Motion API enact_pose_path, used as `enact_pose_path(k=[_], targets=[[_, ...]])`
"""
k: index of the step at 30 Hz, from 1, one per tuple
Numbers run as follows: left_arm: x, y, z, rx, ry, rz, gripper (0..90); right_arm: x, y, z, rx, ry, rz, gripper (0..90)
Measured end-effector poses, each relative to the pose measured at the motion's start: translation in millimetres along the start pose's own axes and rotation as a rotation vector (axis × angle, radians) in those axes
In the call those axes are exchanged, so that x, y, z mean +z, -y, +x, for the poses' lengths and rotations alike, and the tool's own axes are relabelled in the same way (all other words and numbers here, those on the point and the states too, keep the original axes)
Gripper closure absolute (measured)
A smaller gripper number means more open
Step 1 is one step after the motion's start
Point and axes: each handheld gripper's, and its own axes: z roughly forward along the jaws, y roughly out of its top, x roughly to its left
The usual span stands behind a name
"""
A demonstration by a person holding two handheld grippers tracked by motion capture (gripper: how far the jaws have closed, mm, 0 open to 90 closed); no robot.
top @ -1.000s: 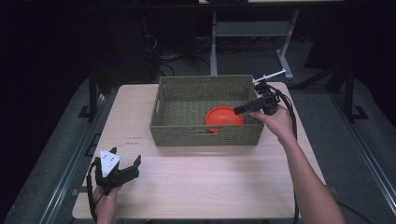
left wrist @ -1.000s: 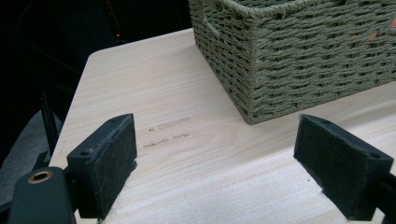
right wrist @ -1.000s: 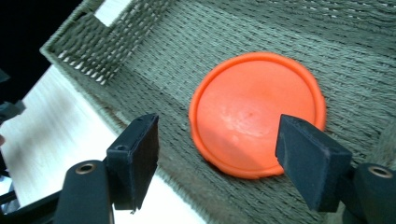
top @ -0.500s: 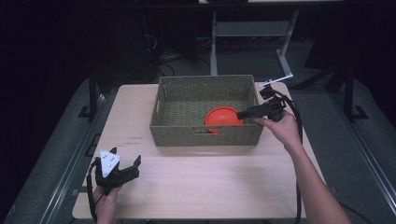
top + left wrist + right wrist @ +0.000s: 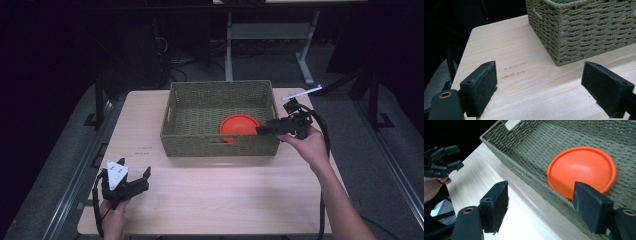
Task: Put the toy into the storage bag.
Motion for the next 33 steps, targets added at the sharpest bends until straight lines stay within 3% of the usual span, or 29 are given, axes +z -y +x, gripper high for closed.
enact_pose_path(k=[33], targets=[[1.0,0.0,-2.2,0.007,0.003,0.001,12.7,-7.9,45.3,15.5,-0.028,-0.033,-0.008,26.0]])
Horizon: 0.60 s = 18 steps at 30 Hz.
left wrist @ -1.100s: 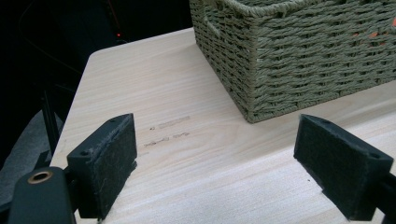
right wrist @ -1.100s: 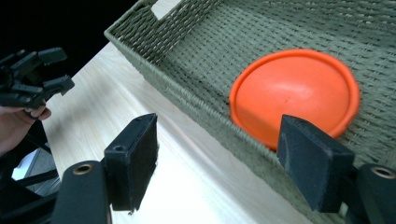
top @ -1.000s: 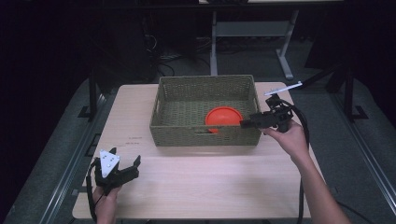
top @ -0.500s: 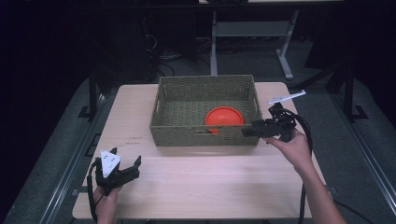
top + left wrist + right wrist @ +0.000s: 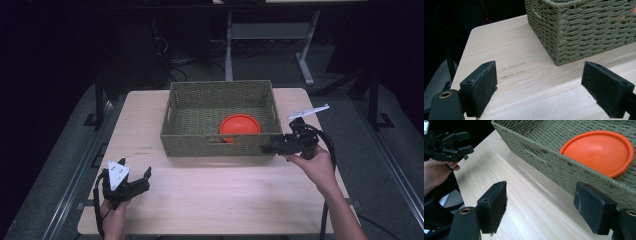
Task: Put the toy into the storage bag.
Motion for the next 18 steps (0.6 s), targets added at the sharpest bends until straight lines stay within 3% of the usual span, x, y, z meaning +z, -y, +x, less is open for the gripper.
enact_pose_path(k=[18], targets=[[0.2,0.2,-0.4,0.001,0.000,0.001,12.7,2.3,23.0,0.4,0.018,-0.006,0.015,25.9]])
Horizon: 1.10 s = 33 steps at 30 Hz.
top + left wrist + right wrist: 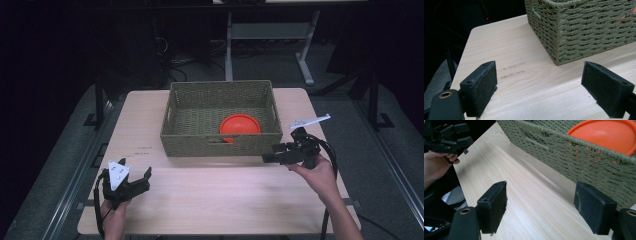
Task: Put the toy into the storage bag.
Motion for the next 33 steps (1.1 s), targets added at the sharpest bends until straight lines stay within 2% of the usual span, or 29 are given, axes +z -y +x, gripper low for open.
enact_pose_path(k=[6,19,22,28,31,33], targets=[[0.4,0.2,-0.6,-0.002,0.001,-0.007,12.7,-1.5,7.8,-1.1,0.003,0.002,0.001,25.9],[0.8,0.4,-2.1,0.000,0.003,-0.006,12.7,-5.0,37.2,-14.2,0.061,0.009,0.020,25.6],[0.7,0.4,-2.4,0.000,0.004,-0.005,12.7,-5.9,42.0,-14.6,0.065,0.009,0.014,25.7],[0.7,0.4,-2.3,0.005,0.009,0.002,12.7,-1.0,54.4,-16.5,0.064,0.002,0.043,25.6],[1.3,0.1,-3.0,0.005,0.013,0.000,12.7,0.0,63.4,-15.2,0.051,-0.024,0.032,23.8],[1.6,0.0,-3.3,0.005,0.014,0.001,12.7,-1.2,74.9,-12.2,0.031,-0.042,-0.015,23.7]])
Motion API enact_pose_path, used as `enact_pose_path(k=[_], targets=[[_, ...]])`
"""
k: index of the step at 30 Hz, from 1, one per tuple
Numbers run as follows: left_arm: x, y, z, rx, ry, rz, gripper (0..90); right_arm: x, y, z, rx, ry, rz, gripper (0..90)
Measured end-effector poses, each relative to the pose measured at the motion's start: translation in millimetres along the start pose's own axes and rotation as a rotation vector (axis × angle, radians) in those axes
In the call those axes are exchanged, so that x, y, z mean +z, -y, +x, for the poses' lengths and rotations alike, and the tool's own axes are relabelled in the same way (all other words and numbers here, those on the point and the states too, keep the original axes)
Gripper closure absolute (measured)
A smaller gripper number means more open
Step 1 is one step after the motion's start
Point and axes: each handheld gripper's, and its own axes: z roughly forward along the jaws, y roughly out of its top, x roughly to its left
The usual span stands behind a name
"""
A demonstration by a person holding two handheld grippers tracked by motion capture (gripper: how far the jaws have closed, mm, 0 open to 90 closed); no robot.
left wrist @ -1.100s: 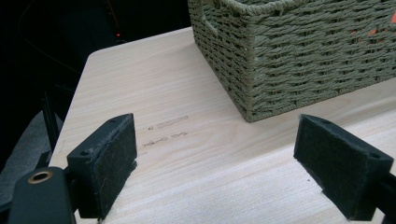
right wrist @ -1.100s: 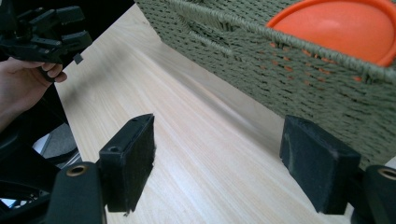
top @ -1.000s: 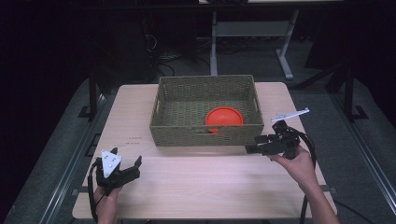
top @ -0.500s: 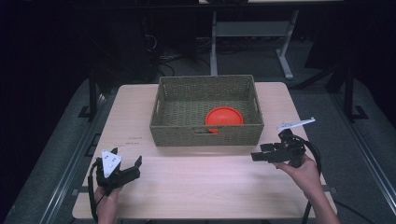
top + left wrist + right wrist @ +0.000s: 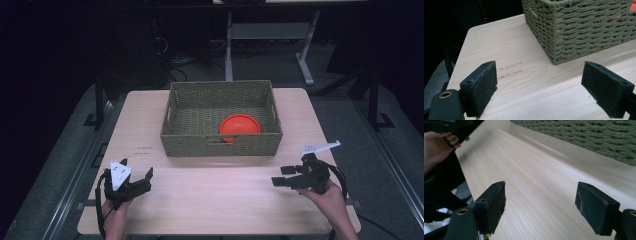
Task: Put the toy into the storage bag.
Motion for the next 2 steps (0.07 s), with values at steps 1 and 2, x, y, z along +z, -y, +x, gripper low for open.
enact_pose_path(k=[1,2], targets=[[0.3,0.2,-0.1,0.001,0.000,0.001,12.7,-1.0,7.4,1.3,-0.005,-0.003,-0.025,22.9],[1.0,0.5,-0.5,-0.003,0.004,-0.001,12.7,-1.7,15.8,1.8,-0.018,-0.004,-0.061,22.7]])
